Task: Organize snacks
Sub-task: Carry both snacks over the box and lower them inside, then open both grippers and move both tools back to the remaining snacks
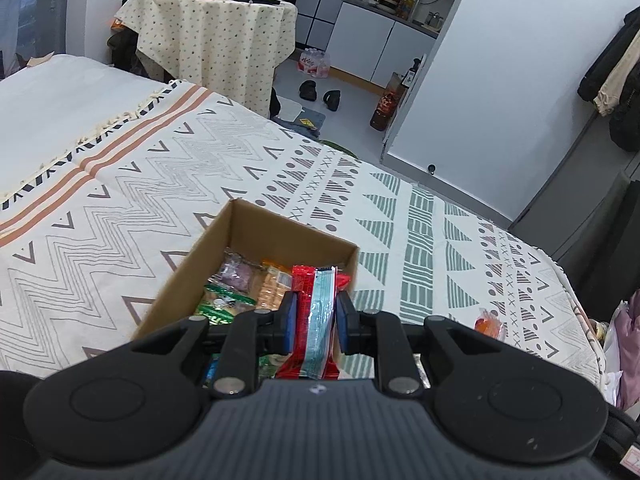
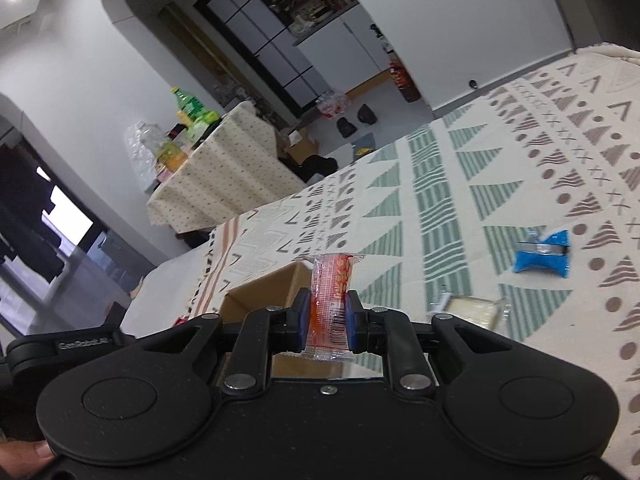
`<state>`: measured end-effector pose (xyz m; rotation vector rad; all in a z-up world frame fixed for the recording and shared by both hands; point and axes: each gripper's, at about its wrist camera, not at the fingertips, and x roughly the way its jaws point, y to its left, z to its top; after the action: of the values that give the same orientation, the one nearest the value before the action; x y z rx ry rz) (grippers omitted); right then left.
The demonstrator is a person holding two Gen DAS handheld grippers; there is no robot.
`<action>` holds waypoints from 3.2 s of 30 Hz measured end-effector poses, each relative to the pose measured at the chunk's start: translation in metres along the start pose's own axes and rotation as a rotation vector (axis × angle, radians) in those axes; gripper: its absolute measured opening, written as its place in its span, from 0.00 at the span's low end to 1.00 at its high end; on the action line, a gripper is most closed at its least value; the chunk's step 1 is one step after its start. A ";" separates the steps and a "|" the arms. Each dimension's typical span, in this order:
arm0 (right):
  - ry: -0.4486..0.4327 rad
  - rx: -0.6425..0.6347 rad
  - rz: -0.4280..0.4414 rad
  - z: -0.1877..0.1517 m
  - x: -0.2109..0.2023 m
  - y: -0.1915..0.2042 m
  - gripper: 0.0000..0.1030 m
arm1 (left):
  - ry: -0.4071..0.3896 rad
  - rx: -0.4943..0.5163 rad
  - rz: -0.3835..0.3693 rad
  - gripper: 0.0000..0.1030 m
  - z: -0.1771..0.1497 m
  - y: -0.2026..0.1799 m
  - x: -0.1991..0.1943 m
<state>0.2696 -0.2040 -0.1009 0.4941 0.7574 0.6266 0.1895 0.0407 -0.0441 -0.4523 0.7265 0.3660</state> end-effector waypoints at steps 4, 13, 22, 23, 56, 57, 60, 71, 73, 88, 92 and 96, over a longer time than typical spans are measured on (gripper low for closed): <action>0.018 -0.021 0.004 -0.002 0.013 0.012 0.17 | 0.020 -0.021 0.005 0.19 0.002 0.015 0.011; 0.061 -0.075 0.007 -0.012 0.042 0.046 0.17 | 0.080 -0.047 0.015 0.19 0.005 0.048 0.039; 0.078 -0.148 0.026 -0.023 0.056 0.079 0.17 | 0.073 -0.041 0.055 0.28 0.014 0.067 0.026; 0.074 -0.154 0.035 -0.024 0.055 0.081 0.18 | 0.071 -0.046 0.055 0.32 0.015 0.069 0.024; 0.001 -0.085 -0.018 -0.004 -0.035 0.008 0.68 | 0.040 0.094 0.068 0.91 -0.012 -0.006 -0.019; -0.001 -0.082 -0.022 -0.002 -0.038 0.005 0.69 | 0.040 0.099 0.064 0.91 -0.013 -0.010 -0.020; -0.008 -0.070 -0.028 0.001 -0.047 -0.006 0.70 | 0.041 0.111 0.054 0.92 -0.016 -0.019 -0.021; -0.029 -0.012 -0.084 0.010 -0.073 -0.042 0.77 | 0.080 0.132 -0.010 0.92 -0.039 -0.055 -0.009; -0.024 -0.005 -0.109 0.010 -0.075 -0.051 0.77 | 0.088 0.142 -0.024 0.92 -0.042 -0.061 -0.005; -0.004 0.074 -0.218 0.014 -0.060 -0.092 0.77 | 0.155 0.106 -0.124 0.90 -0.063 -0.086 0.040; -0.002 0.098 -0.236 0.015 -0.054 -0.102 0.77 | 0.195 0.094 -0.130 0.90 -0.069 -0.095 0.059; 0.012 0.121 -0.261 0.016 -0.048 -0.113 0.76 | 0.239 0.065 -0.127 0.89 -0.077 -0.102 0.079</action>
<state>0.2934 -0.3197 -0.1375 0.4925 0.8580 0.3423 0.2500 -0.0716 -0.1234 -0.4828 0.9340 0.1692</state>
